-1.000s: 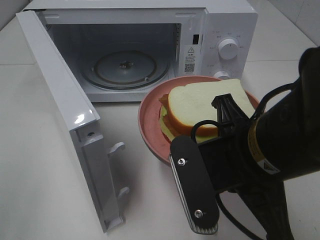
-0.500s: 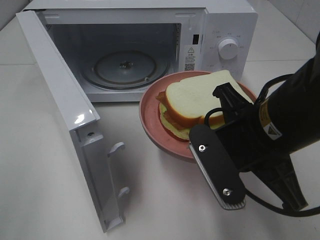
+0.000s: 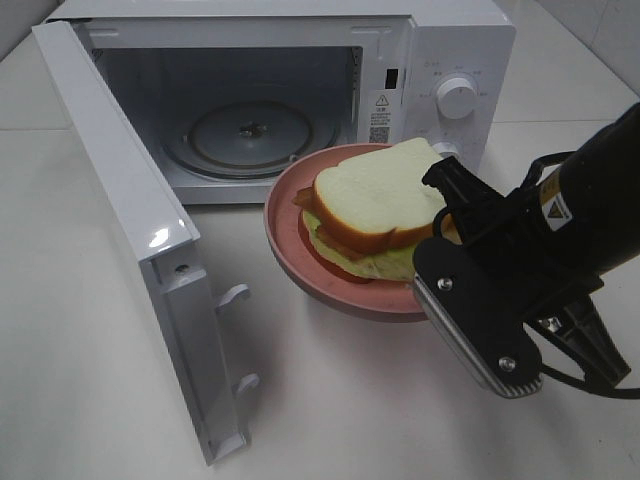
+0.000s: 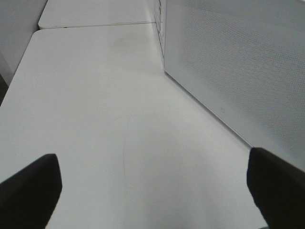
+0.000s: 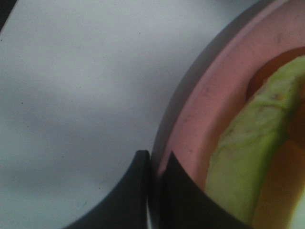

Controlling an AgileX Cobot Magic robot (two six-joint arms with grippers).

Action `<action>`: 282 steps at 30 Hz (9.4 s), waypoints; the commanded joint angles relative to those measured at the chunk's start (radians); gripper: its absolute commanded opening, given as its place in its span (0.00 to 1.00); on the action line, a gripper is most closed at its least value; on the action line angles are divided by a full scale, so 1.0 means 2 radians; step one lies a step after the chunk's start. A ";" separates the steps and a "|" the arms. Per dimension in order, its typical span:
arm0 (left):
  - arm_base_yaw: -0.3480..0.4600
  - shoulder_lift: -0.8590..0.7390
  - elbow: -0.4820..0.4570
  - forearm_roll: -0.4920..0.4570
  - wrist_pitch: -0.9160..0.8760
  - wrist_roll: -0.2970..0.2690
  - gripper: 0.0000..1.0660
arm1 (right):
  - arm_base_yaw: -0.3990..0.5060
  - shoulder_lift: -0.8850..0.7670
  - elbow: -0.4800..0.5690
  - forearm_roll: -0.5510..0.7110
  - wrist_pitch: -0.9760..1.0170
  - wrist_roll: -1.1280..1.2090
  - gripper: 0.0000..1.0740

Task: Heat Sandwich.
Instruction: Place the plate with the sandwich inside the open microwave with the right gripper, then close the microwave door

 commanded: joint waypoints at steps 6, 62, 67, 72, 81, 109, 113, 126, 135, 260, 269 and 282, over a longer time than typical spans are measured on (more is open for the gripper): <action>-0.001 -0.013 0.001 0.001 -0.004 0.001 0.95 | -0.046 -0.004 0.001 0.062 -0.017 -0.098 0.00; -0.001 -0.013 0.001 0.001 -0.004 0.001 0.95 | -0.031 0.238 -0.246 0.087 0.013 -0.129 0.00; -0.001 -0.013 0.001 0.001 -0.004 0.001 0.95 | -0.031 0.261 -0.274 0.087 0.016 -0.127 0.00; -0.001 -0.013 0.001 0.001 -0.004 0.001 0.95 | -0.031 0.276 -0.300 0.087 0.021 -0.118 0.00; -0.001 -0.013 0.001 0.001 -0.004 0.001 0.95 | -0.031 0.323 -0.383 0.071 0.058 -0.086 0.01; -0.001 -0.013 0.001 0.001 -0.004 0.001 0.95 | -0.031 0.436 -0.566 0.056 0.105 -0.028 0.02; -0.001 -0.013 0.001 0.001 -0.004 0.001 0.95 | -0.033 0.454 -0.587 0.056 0.105 -0.025 0.03; -0.001 -0.013 0.001 0.001 -0.004 0.001 0.95 | -0.040 0.485 -0.613 0.056 0.086 -0.018 0.03; -0.001 -0.013 0.001 0.001 -0.004 0.001 0.95 | -0.050 0.487 -0.613 0.056 0.076 0.006 0.11; -0.001 -0.013 0.001 0.001 -0.004 0.001 0.95 | -0.044 -0.297 -0.008 0.030 0.282 0.632 0.71; -0.001 -0.013 0.001 0.001 -0.004 0.001 0.95 | -0.086 -0.357 -0.008 0.027 0.288 0.636 0.71; -0.001 -0.013 0.001 0.001 -0.004 0.001 0.95 | -0.240 -0.455 0.081 0.052 0.196 0.637 0.71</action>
